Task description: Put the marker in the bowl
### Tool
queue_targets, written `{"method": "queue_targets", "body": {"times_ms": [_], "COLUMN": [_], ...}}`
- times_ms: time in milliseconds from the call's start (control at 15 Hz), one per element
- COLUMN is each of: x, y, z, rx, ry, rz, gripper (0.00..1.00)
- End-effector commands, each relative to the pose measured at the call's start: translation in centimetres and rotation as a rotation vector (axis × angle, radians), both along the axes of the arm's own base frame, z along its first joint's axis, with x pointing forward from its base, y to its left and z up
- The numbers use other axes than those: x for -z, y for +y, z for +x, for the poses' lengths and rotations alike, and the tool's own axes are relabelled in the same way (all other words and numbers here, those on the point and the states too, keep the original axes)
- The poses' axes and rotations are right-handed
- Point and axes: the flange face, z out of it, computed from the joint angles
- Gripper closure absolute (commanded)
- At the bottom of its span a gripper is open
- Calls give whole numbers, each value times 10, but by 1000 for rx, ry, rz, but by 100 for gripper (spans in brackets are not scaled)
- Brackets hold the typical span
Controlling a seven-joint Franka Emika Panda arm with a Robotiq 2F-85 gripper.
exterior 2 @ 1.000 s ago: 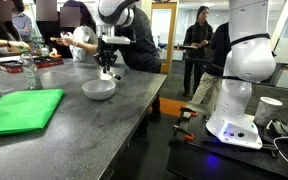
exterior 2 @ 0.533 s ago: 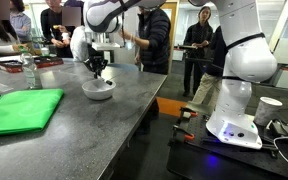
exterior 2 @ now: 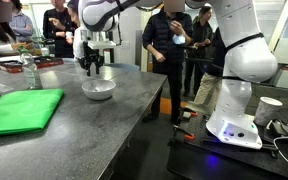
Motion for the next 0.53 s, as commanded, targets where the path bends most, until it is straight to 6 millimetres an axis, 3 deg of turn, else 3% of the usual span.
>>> {"method": "queue_targets", "body": {"times_ms": [0, 67, 133, 467], "x": [-15, -19, -27, -75], "y": [-4, -6, -8, -15], "z": [-15, -20, -26, -58], "rx": [-18, -9, -1, -4], "ry": [60, 72, 78, 57], "rz": [-1, -18, -31, -36], "gripper": [11, 2, 1, 0]}}
